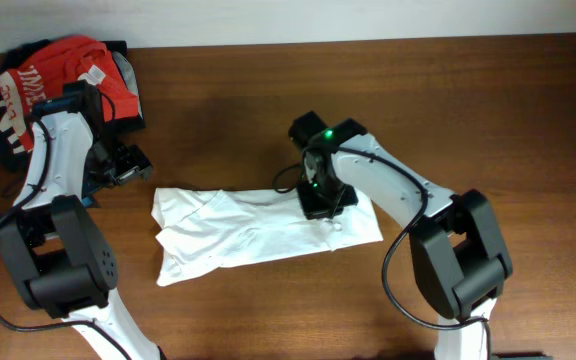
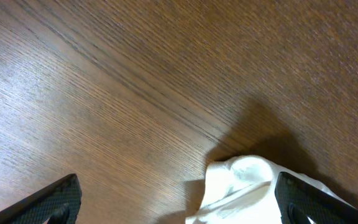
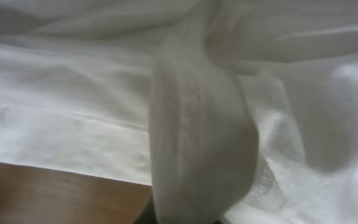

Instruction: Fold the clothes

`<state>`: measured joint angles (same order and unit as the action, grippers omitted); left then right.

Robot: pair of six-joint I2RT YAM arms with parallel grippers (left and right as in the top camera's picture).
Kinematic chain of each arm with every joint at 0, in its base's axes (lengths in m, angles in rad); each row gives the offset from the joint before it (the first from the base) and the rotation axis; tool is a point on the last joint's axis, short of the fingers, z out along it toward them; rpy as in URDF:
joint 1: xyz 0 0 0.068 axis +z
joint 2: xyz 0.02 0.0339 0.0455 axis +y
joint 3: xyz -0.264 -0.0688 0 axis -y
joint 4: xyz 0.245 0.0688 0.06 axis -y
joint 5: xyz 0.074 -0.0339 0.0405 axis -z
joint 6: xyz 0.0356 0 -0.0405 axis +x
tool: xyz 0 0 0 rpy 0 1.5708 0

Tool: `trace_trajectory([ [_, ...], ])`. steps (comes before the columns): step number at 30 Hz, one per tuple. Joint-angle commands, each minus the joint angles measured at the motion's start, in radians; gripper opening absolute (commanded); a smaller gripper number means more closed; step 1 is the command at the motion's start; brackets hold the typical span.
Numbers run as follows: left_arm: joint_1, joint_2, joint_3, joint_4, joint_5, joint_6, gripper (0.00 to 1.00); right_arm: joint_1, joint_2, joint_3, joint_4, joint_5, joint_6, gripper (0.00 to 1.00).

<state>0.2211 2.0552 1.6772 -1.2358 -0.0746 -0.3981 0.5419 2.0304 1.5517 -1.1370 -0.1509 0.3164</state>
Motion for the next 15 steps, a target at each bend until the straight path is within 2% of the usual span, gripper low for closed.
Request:
trace_trajectory([
  [1, -0.003, 0.006, -0.008, 0.005, 0.007, -0.013, 0.99, 0.049, -0.029, -0.006, 0.023, -0.032, 0.041, 0.05],
  [4, -0.003, 0.006, -0.008, 0.005, 0.007, -0.013, 0.99, 0.075, -0.029, -0.007, 0.066, -0.032, 0.041, 0.15],
  [9, -0.003, 0.006, -0.008, 0.005, 0.007, -0.013, 0.99, 0.1, -0.029, -0.009, 0.091, -0.044, 0.085, 0.15],
  [12, -0.004, 0.006, -0.008, 0.004, 0.008, -0.013, 0.99, 0.12, -0.029, -0.009, 0.106, -0.103, 0.085, 0.11],
  [15, -0.004, 0.006, -0.008, 0.005, 0.007, -0.013, 0.99, 0.138, -0.029, -0.009, 0.113, -0.104, 0.085, 0.15],
])
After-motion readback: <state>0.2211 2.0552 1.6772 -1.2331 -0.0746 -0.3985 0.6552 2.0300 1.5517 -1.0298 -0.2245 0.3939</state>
